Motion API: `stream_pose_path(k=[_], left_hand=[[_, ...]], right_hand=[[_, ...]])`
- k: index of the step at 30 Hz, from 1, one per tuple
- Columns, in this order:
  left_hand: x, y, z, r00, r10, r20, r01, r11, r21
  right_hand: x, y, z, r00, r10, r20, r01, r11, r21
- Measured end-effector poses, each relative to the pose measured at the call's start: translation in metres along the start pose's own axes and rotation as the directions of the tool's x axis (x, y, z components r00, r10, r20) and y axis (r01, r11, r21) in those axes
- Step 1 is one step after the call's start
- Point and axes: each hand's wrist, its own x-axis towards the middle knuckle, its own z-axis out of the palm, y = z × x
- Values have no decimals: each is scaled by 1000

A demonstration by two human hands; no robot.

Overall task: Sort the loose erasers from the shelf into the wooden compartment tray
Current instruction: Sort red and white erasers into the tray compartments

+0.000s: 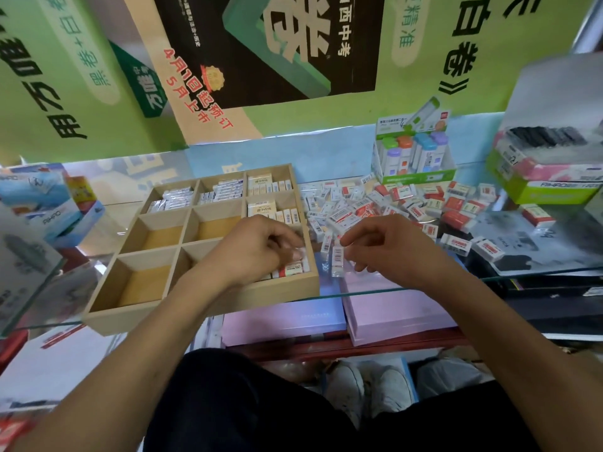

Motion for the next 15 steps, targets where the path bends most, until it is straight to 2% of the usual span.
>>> stream_pose_path(k=[2,4,9,15], left_hand=[[-1,11,7,993,48,-104,-55,996,-71],[-1,26,16,985,101,-144,-121,983,-138],[17,65,43,974,208,-91,-220,966,-136],[61,107,82,954,297,-50,-299,953,-42]], right_hand=[[-3,5,-9,1000,-18,-21,18,1000,-23],[-7,11,-19,998,-36,-57,33,999,-41],[-18,36,-54,978,-30,-204,17,998,-62],[-33,78,-103,910,27,-415,-42,999,-28]])
